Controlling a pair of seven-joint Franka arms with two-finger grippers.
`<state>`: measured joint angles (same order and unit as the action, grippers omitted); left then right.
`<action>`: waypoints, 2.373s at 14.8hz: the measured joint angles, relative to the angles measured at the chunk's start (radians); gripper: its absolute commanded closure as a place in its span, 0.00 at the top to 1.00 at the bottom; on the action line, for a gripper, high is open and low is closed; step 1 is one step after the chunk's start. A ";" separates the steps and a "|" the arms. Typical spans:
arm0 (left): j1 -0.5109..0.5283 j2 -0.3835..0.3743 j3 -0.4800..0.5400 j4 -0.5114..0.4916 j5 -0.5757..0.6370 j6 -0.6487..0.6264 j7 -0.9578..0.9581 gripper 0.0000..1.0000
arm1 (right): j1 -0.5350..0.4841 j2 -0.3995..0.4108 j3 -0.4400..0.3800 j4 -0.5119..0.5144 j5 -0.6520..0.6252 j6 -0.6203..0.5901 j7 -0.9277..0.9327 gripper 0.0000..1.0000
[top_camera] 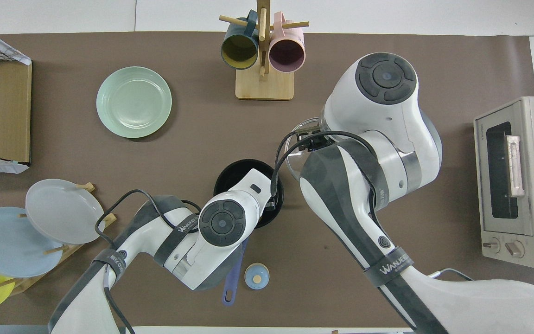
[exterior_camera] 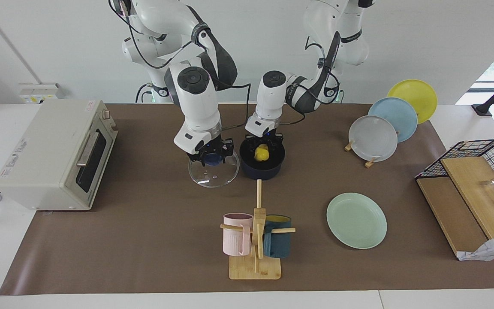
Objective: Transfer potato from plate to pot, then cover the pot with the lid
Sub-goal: 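Release the potato into the pan while the right gripper brings the lid over, then withdraw the left gripper while the right gripper moves the lid above the pan, then lower the glass lid onto the pan with the right gripper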
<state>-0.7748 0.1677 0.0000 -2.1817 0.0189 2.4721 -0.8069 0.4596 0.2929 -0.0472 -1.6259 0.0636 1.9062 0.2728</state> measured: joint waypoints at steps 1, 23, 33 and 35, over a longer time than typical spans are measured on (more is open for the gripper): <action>0.000 0.000 0.000 0.005 0.000 0.001 0.000 1.00 | 0.000 0.000 0.000 0.000 0.000 0.000 0.000 0.00; 0.575 -0.247 0.038 0.488 -0.065 -0.865 0.686 1.00 | 0.221 0.078 0.003 0.109 -0.012 -0.027 0.278 0.00; 0.587 -0.274 0.031 0.487 -0.065 -0.895 0.710 1.00 | 0.286 0.131 0.003 0.126 -0.014 0.007 0.312 0.00; 0.587 -0.263 0.043 0.488 -0.065 -0.892 0.710 1.00 | 0.295 0.131 0.003 0.126 -0.014 -0.008 0.324 0.00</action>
<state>-0.1875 -0.0956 0.0429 -1.6938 -0.0456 1.5800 -0.0967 0.7545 0.4234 -0.0445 -1.4995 0.0492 1.8979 0.5971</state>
